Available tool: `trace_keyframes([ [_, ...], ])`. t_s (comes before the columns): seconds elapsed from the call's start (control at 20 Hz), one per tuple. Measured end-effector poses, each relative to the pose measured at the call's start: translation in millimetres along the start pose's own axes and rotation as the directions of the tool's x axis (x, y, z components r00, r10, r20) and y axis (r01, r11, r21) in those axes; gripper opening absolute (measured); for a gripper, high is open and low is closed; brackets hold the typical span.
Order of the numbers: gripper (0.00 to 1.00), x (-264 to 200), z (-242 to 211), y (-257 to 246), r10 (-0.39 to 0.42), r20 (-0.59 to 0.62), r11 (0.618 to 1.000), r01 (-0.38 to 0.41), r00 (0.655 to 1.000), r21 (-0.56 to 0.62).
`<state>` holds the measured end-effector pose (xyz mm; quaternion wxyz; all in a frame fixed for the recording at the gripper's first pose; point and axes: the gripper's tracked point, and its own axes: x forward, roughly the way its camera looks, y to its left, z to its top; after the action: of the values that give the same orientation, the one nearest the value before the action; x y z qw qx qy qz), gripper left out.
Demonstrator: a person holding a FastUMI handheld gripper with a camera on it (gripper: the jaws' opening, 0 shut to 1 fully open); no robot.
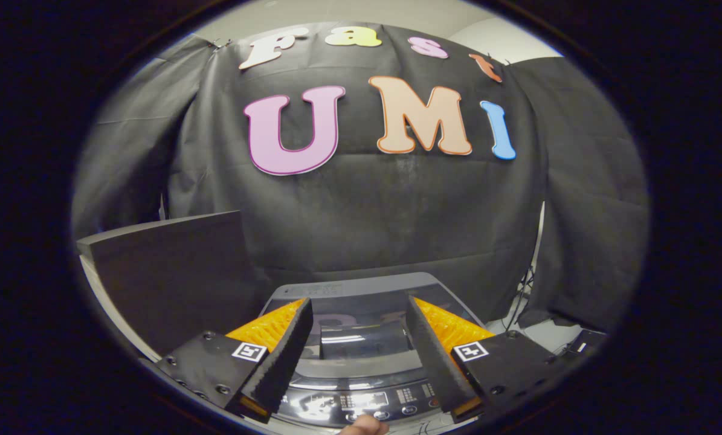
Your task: Put the clothes into the washing machine and then close the washing machine lid.
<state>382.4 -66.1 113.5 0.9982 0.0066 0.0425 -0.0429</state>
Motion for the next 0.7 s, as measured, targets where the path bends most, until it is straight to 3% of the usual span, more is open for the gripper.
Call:
trace_keyframes([
  [0.3,0.96,-66,-14,-10,-0.015,0.040,0.999,0.016,0.999,-0.033],
  [0.5,0.96,-91,-23,-19,-0.014,0.014,0.999,0.013,1.000,0.032],
  [0.7,0.97,-123,1,-29,-0.037,0.094,0.999,0.037,0.995,0.001],
])
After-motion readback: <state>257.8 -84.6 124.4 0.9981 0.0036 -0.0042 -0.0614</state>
